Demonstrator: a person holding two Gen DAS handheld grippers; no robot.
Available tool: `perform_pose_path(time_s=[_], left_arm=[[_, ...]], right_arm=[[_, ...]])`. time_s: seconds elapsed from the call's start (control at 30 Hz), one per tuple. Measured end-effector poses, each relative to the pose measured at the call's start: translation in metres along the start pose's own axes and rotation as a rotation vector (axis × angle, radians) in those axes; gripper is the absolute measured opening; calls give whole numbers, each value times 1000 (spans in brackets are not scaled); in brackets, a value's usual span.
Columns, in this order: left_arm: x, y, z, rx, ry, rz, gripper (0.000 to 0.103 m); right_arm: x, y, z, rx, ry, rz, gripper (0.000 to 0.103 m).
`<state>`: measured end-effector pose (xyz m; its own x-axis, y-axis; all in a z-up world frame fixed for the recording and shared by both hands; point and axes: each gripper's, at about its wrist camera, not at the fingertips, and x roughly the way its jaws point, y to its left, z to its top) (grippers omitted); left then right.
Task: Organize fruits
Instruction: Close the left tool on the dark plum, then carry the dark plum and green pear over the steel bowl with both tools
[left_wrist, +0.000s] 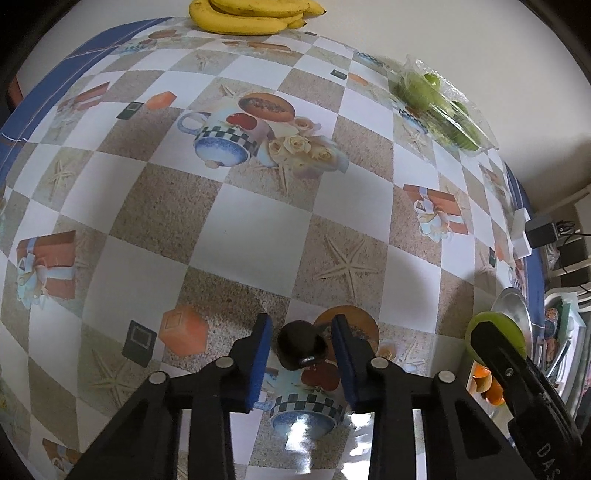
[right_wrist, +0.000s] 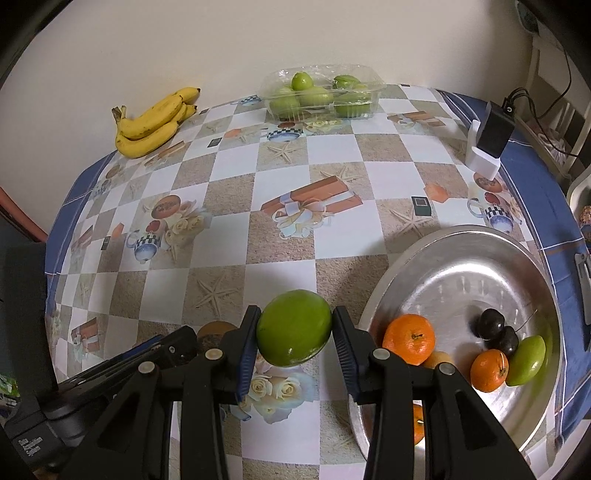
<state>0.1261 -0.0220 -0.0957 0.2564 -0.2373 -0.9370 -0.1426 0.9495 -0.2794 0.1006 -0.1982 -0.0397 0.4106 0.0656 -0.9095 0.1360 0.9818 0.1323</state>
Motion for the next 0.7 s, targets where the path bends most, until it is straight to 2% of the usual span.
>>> perform_pose_path(time_s=[0.07,0.7], left_arm=[[0,1,0,-6,1,-4,29],[-28,-7,2,4,-77,-35,29]], right_arm=[[0,0,0,0,0,2,41],[-8,0,-7,-12,3,-4,41]])
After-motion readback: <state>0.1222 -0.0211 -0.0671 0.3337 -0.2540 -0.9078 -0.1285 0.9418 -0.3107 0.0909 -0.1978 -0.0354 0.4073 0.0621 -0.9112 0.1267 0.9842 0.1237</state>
